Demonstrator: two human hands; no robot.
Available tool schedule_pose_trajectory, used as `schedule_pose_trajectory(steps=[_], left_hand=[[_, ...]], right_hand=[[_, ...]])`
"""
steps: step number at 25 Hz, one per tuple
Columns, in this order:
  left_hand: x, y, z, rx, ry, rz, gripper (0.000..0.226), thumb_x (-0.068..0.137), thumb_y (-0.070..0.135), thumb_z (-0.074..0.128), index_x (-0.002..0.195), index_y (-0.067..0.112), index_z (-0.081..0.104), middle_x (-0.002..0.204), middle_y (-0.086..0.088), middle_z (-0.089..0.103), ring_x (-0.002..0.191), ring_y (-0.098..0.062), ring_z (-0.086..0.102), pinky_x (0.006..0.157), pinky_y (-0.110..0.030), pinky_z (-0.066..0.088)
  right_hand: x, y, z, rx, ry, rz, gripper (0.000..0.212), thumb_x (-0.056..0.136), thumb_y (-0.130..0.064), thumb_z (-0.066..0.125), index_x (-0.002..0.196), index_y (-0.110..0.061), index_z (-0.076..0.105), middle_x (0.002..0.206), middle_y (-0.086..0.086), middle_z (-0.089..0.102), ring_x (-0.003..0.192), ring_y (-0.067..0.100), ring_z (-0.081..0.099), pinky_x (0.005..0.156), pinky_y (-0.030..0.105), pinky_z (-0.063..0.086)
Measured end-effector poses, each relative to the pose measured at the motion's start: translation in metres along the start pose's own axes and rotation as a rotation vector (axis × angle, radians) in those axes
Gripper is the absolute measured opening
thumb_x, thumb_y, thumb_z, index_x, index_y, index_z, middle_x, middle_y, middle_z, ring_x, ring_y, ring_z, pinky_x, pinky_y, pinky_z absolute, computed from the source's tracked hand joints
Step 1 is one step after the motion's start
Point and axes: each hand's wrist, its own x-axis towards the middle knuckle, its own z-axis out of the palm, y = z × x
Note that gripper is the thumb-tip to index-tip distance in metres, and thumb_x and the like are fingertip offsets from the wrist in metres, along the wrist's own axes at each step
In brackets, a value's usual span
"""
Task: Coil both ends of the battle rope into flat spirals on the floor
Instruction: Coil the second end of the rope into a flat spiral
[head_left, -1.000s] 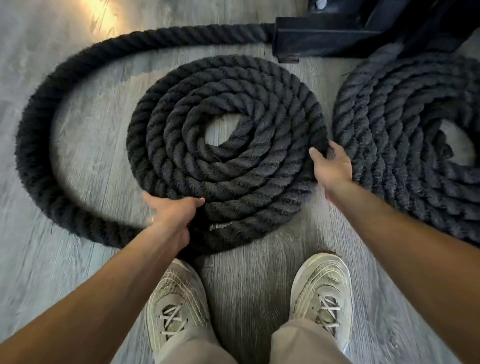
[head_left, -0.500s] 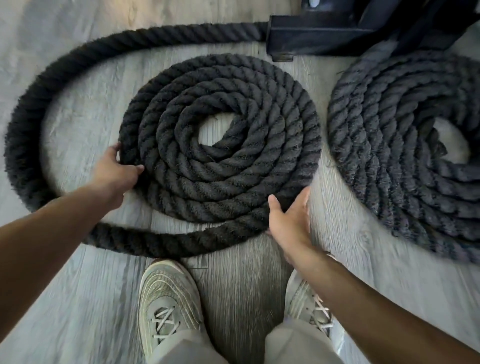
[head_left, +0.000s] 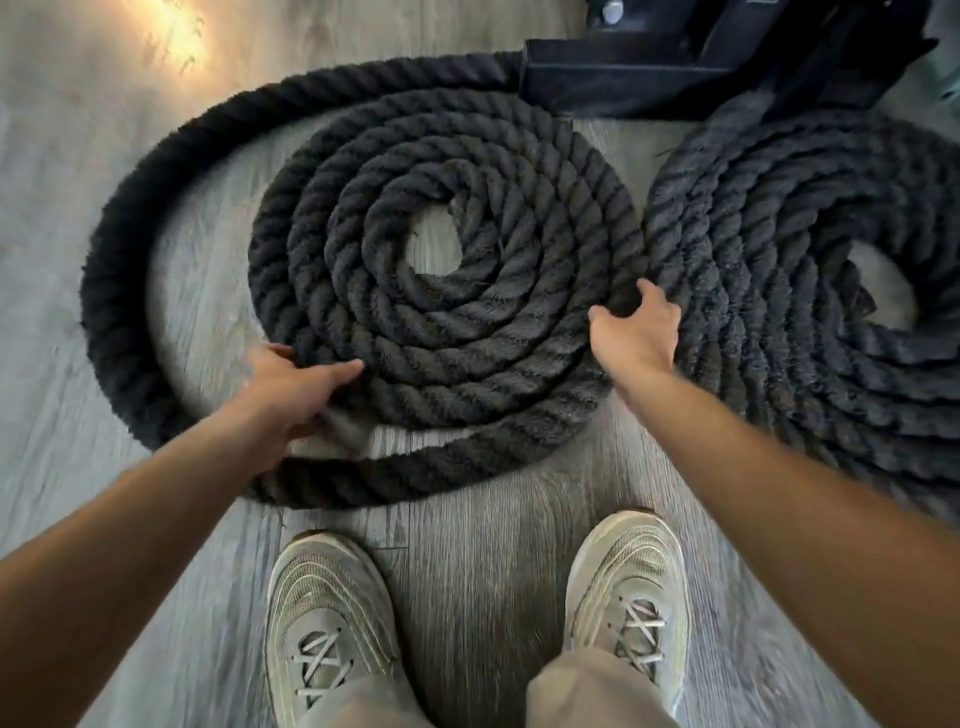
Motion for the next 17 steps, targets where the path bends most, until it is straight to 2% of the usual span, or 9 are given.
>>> schedule_pose_trajectory(steps=[2, 4, 7, 9, 12, 14, 16, 17], left_hand=[[0.018, 0.013, -0.021, 0.075, 0.054, 0.060, 0.085, 0.076, 0.038, 0.086, 0.139, 0.030, 0.030, 0.125, -0.006, 0.058, 0.098, -0.021, 0.065, 0.079, -0.041, 0.057], [0.031, 0.024, -0.036, 0.076, 0.043, 0.132, 0.089, 0.082, 0.033, 0.082, 0.150, 0.035, 0.025, 0.129, -0.001, 0.054, 0.106, -0.021, 0.064, 0.087, -0.041, 0.056], [0.041, 0.027, -0.039, 0.078, 0.002, 0.173, 0.081, 0.088, 0.024, 0.077, 0.152, 0.034, 0.029, 0.122, -0.005, 0.064, 0.098, -0.017, 0.068, 0.071, -0.032, 0.056], [0.043, 0.023, -0.034, 0.071, 0.028, 0.184, 0.077, 0.089, 0.019, 0.076, 0.150, 0.034, 0.031, 0.115, -0.004, 0.065, 0.090, -0.015, 0.069, 0.059, -0.027, 0.056], [0.036, 0.023, -0.029, 0.012, 0.068, 0.144, 0.079, 0.085, 0.015, 0.079, 0.146, 0.037, 0.033, 0.116, -0.002, 0.065, 0.085, -0.014, 0.069, 0.045, -0.022, 0.053], [0.027, 0.020, -0.024, 0.017, 0.053, 0.120, 0.088, 0.082, 0.013, 0.082, 0.146, 0.041, 0.027, 0.126, -0.004, 0.060, 0.090, -0.019, 0.070, 0.045, -0.023, 0.054], [0.012, 0.015, -0.014, 0.034, -0.008, 0.085, 0.100, 0.081, 0.014, 0.083, 0.149, 0.049, 0.019, 0.139, -0.002, 0.052, 0.092, -0.024, 0.071, 0.049, -0.027, 0.057], [0.004, 0.014, -0.006, 0.042, -0.046, 0.062, 0.105, 0.081, 0.015, 0.084, 0.150, 0.053, 0.015, 0.144, -0.001, 0.048, 0.088, -0.026, 0.073, 0.050, -0.028, 0.058]], right_hand=[[-0.041, 0.022, 0.010, 0.051, -0.015, 0.007, 0.075, 0.095, -0.031, 0.061, 0.159, -0.027, 0.022, 0.150, 0.008, 0.030, 0.129, 0.033, 0.046, 0.104, 0.042, 0.044], [-0.085, 0.040, 0.022, 0.073, -0.047, 0.061, 0.084, 0.096, -0.037, 0.062, 0.161, -0.031, 0.009, 0.149, 0.010, 0.029, 0.125, 0.035, 0.048, 0.102, 0.043, 0.045], [-0.116, 0.048, 0.037, 0.112, -0.074, 0.121, 0.089, 0.098, -0.042, 0.059, 0.162, -0.030, -0.002, 0.161, 0.014, 0.020, 0.134, 0.038, 0.045, 0.105, 0.040, 0.039], [-0.112, 0.046, 0.038, 0.101, -0.085, 0.121, 0.087, 0.100, -0.040, 0.057, 0.162, -0.027, -0.002, 0.164, 0.014, 0.017, 0.141, 0.037, 0.037, 0.108, 0.038, 0.035], [-0.090, 0.045, 0.032, 0.091, -0.125, 0.113, 0.087, 0.101, -0.037, 0.057, 0.162, -0.028, -0.005, 0.164, 0.013, 0.015, 0.141, 0.036, 0.037, 0.105, 0.034, 0.034], [-0.071, 0.042, 0.022, 0.077, -0.147, 0.104, 0.086, 0.101, -0.034, 0.057, 0.162, -0.031, -0.004, 0.164, 0.012, 0.014, 0.136, 0.036, 0.043, 0.099, 0.030, 0.035], [-0.045, 0.034, 0.010, 0.045, -0.162, 0.079, 0.084, 0.100, -0.033, 0.058, 0.162, -0.033, 0.002, 0.165, 0.011, 0.016, 0.132, 0.034, 0.049, 0.105, 0.035, 0.042], [-0.029, 0.030, 0.002, 0.026, -0.151, 0.055, 0.082, 0.100, -0.033, 0.059, 0.162, -0.033, 0.007, 0.166, 0.009, 0.020, 0.135, 0.033, 0.048, 0.109, 0.036, 0.041]])
